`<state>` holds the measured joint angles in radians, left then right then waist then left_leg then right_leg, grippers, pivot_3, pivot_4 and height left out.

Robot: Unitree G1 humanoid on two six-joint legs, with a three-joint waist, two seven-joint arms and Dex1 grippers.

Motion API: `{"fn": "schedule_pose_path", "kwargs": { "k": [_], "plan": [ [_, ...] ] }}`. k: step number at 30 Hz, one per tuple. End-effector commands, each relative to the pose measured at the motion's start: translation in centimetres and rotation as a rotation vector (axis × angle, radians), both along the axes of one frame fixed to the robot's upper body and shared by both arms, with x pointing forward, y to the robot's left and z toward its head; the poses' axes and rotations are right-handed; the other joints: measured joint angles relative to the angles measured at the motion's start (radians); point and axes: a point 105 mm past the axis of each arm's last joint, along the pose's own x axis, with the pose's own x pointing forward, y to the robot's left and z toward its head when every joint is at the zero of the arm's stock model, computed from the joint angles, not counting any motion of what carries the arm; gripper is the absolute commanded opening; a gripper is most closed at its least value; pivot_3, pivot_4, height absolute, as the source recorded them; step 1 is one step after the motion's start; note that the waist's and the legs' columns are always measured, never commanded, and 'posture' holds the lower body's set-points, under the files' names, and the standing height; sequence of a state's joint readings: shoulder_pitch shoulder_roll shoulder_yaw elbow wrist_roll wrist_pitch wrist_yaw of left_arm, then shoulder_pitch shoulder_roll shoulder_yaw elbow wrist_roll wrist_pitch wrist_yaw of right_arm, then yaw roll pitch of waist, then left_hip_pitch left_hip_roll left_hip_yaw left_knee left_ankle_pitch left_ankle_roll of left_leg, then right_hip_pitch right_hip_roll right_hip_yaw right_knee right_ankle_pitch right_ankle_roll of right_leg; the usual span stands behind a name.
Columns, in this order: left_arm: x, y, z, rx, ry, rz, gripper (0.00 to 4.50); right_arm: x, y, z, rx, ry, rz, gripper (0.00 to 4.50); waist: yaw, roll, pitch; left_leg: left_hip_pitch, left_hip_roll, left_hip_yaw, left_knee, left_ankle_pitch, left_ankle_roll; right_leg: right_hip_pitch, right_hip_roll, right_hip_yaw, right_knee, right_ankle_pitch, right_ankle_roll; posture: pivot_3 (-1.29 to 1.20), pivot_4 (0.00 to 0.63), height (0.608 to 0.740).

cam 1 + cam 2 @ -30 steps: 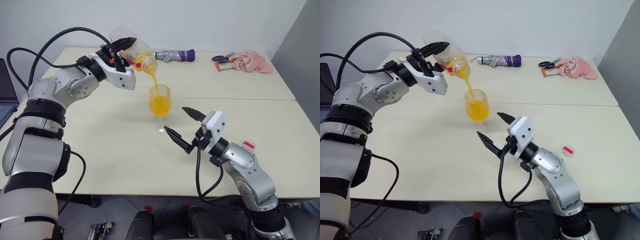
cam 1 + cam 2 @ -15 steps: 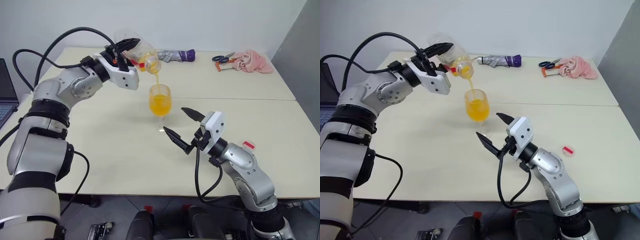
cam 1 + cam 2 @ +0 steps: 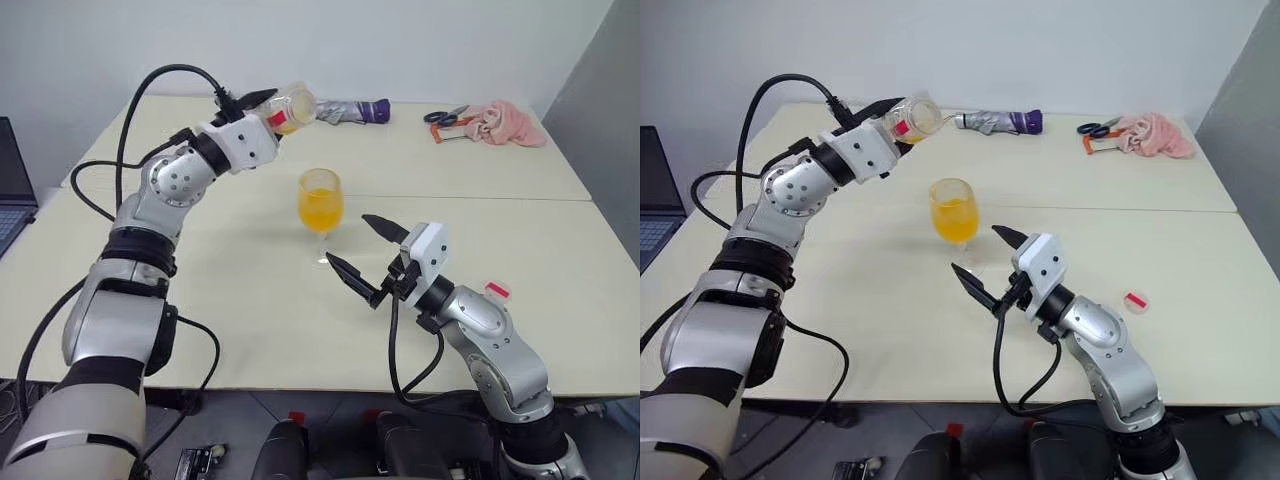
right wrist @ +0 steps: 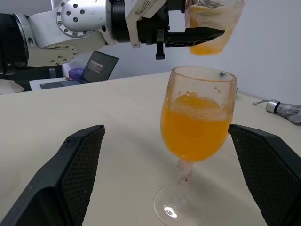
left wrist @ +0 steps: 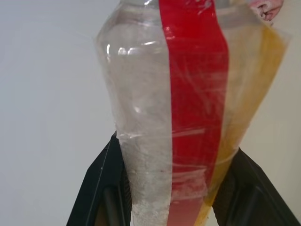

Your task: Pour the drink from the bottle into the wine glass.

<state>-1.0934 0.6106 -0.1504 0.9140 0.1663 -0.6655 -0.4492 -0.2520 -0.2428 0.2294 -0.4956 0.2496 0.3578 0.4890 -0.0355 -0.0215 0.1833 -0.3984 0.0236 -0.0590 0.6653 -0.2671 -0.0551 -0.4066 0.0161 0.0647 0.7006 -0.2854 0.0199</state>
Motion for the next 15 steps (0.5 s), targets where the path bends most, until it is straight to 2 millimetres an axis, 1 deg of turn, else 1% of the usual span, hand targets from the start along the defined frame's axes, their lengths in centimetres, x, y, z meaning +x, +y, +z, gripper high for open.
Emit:
{"fn": "schedule_pose_path", "kwargs": {
  "k": [1,5,8,11,12,15],
  "plan": [
    [0.0,3.3,0.4,-0.324,0.153,0.017,1.71,-0.7,-0.1,1.0,-0.032,-0.039,0.084,4.5,-0.003,0.0,0.0,0.0,0.001,0.0,0.0,0.0,0.0,0.0,0.0,0.0,0.0,0.0,0.0,0.0,0.15,0.74],
    [-0.7,6.5,-2.5,-0.546,0.339,0.068,1.71,-1.7,-0.1,0.6,-0.099,0.008,0.214,4.5,-0.022,0.0,0.0,0.0,0.002,-0.001,0.001,0.0,0.0,0.0,0.0,0.0,0.001,0.0,0.0,0.0,0.15,0.74],
    [-1.5,8.4,-4.7,-0.678,0.437,0.112,1.71,-1.8,0.1,0.7,-0.127,0.014,0.253,4.5,-0.022,0.0,0.0,0.0,0.003,-0.003,0.001,0.0,0.0,0.0,0.0,-0.001,0.002,0.0,0.0,0.0,0.15,0.74],
    [-2.2,9.7,-6.5,-0.74,0.507,0.147,1.71,-1.7,0.5,0.8,-0.147,0.018,0.278,4.5,-0.02,0.0,0.0,0.0,0.003,-0.004,0.003,0.0,0.0,0.0,0.0,-0.002,0.004,0.0,0.0,0.0,0.15,0.74],
    [-2.5,10.0,-7.0,-0.736,0.52,0.16,1.7,-1.7,0.7,0.7,-0.158,0.019,0.286,4.5,-0.02,0.0,0.0,0.0,0.003,-0.004,0.004,0.0,0.0,0.0,0.0,-0.002,0.005,0.0,0.0,0.0,0.15,0.74],
    [-2.9,10.4,-7.7,-0.742,0.544,0.175,1.7,-1.6,1.0,0.6,-0.176,0.017,0.298,4.5,-0.014,0.0,0.0,0.0,0.003,-0.005,0.006,0.0,0.0,0.001,0.0,-0.002,0.006,0.0,0.0,0.0,0.15,0.74]
  ]
}}
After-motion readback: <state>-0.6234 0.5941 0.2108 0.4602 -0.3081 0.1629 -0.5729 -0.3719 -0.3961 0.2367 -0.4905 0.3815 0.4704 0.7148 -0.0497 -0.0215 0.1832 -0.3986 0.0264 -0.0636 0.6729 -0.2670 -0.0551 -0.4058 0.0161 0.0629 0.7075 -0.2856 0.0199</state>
